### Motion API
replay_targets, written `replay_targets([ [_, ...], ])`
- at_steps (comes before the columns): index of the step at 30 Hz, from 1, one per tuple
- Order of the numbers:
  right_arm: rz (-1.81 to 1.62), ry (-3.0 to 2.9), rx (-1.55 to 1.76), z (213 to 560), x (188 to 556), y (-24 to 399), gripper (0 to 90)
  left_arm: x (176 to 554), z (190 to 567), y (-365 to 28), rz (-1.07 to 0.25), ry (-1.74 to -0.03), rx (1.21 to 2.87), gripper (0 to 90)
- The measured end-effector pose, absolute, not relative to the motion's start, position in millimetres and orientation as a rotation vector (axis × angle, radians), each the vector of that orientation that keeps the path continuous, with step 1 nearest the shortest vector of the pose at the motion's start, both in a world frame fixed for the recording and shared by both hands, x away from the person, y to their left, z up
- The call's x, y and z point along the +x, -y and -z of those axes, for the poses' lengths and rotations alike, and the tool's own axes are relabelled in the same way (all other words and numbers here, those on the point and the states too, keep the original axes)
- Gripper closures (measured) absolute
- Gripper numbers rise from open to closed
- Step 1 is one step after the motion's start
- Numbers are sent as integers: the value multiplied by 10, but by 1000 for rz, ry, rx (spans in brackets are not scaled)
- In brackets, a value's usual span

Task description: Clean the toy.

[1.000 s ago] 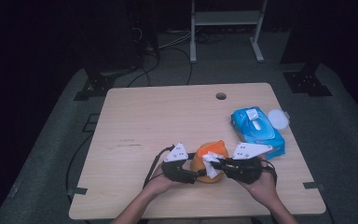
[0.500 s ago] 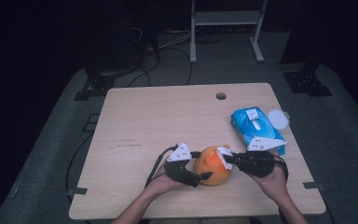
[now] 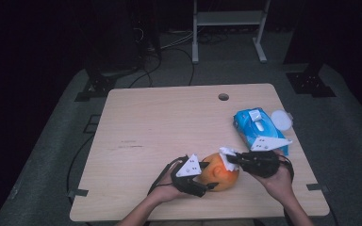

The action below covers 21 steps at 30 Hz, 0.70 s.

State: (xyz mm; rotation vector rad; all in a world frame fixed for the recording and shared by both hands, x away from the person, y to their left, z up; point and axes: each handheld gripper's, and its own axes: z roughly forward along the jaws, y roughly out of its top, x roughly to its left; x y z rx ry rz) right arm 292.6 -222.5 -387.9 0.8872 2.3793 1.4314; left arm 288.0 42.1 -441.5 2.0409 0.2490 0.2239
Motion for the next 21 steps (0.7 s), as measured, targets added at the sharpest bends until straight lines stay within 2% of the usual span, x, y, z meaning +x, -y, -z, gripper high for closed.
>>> replay_targets([
  [3,-1450,-2414,933,3919,2954,2309,834,2885,4424,-398,-232,-251,2035,292],
  [7,-1462,-2488,793,3816,2824,2120,834,2906,4424,-382,-241,-302,2020,261],
  [12,-1449,-2540,691,3751,2732,1922,834,2857,4439,-381,-249,-282,2025,298],
  [21,-1450,-2534,765,3774,2794,2040,834,2784,4453,-303,-296,-199,2048,305],
])
